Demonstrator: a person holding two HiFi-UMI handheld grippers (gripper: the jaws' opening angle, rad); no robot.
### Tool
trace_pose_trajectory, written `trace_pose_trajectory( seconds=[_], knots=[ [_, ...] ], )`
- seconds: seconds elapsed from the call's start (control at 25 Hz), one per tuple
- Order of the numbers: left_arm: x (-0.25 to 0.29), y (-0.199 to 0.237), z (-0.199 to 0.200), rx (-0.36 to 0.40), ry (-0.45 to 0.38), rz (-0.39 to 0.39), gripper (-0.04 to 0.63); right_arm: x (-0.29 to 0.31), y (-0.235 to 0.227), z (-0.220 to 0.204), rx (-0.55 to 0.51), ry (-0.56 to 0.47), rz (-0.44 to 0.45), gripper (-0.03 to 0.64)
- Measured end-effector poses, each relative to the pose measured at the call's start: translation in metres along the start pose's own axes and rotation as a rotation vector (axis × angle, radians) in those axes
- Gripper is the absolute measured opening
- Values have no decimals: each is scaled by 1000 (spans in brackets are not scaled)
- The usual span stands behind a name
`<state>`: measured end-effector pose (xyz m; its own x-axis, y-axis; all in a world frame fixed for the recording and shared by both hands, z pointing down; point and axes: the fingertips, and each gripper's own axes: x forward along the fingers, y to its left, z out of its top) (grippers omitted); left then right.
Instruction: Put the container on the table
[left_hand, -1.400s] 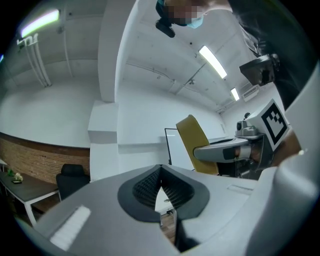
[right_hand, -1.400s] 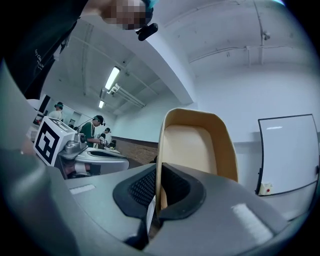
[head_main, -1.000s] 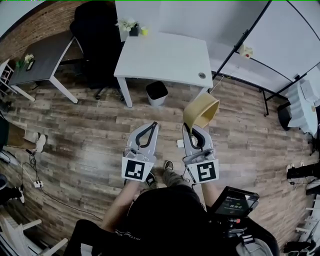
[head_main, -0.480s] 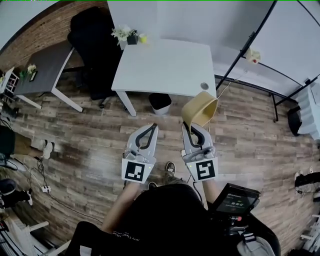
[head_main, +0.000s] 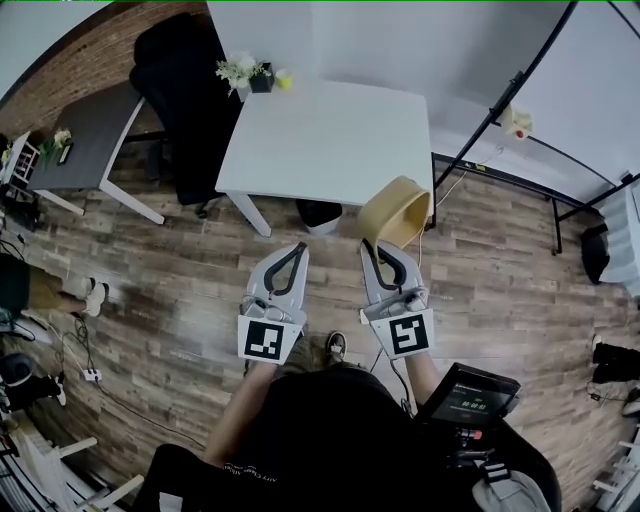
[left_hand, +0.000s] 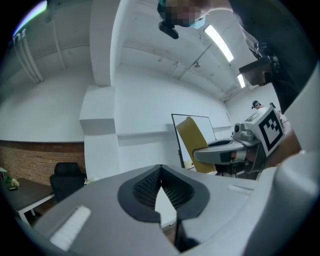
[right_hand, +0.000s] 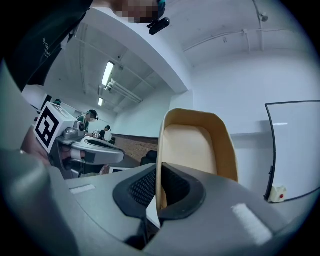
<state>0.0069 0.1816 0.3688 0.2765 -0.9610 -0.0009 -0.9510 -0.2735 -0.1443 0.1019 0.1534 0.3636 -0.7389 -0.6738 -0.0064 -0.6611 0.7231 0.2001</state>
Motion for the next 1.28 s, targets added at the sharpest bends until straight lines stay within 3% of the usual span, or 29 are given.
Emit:
trace_pose_trajectory(
  seconds=[0.36,0.76,1.12,1.28],
  knots=[
    [45,63,-22,-48,-25,-42,2,72,-4,-9,-72,58,-27,15],
    [94,137,-29,-99,-47,-168,3,156,-1,-16,-230,151,-43,15],
    [157,148,-45,-128,-26,-235,52,205,-39,-63,-413,256,33,15],
    [204,154,-42,-139,-77,-235,66,230,-73,-95,-498,289,107,15]
  ],
)
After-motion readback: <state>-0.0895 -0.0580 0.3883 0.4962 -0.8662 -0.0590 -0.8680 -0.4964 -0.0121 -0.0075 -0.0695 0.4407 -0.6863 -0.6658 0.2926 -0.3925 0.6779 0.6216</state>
